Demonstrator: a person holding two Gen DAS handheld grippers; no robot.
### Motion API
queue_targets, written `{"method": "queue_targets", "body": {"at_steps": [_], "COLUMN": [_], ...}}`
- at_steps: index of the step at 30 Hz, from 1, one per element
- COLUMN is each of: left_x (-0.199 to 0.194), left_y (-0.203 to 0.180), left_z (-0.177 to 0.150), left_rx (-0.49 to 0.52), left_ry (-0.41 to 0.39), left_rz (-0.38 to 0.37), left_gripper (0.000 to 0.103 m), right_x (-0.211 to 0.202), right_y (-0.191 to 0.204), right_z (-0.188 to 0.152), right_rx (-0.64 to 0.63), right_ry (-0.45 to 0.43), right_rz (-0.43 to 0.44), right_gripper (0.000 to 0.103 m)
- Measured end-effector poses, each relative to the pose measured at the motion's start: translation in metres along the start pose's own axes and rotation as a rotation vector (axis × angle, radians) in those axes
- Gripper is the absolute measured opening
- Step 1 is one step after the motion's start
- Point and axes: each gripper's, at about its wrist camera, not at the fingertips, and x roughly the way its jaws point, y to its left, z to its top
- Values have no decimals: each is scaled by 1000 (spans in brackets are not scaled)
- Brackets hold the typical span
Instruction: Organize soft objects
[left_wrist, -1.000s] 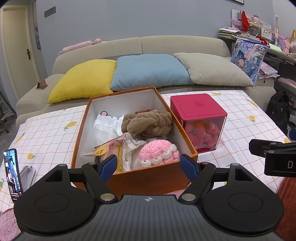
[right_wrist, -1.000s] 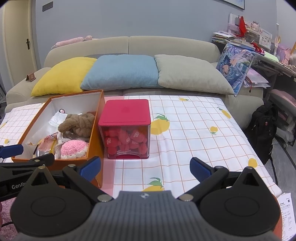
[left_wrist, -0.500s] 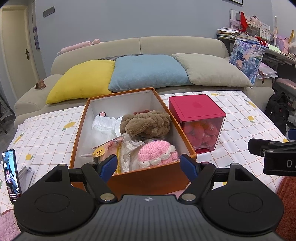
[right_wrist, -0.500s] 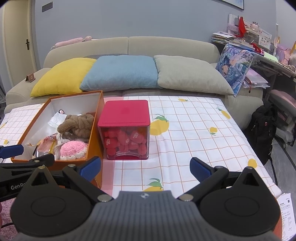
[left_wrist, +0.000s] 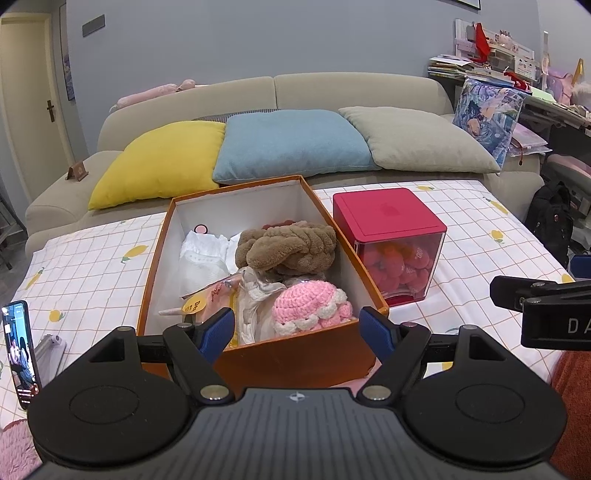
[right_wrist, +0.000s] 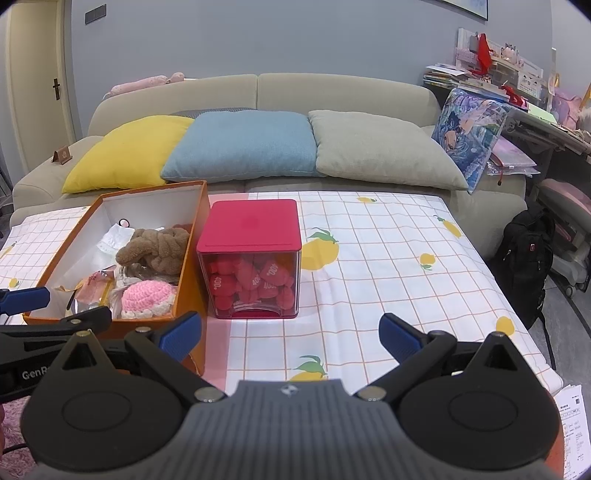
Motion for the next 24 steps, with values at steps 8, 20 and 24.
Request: {"method": "queue_targets", "body": {"at_steps": [8, 20, 24], "left_x": [0, -1, -1], "left_y": [0, -2, -2], "left_z": [0, 0, 0], "left_rx": [3, 12, 13], "left_ry": [-2, -5, -6], "left_rz": [-3, -13, -12], "left_gripper": [90, 90, 90], "right_x": [0, 1, 1], "right_y": [1, 2, 2], "right_z": [-1, -2, -4], "right_rx": [0, -2, -5], "right_ry": [0, 3, 4], "right_rz": [-1, 0, 3], "right_gripper": [100, 100, 100]}}
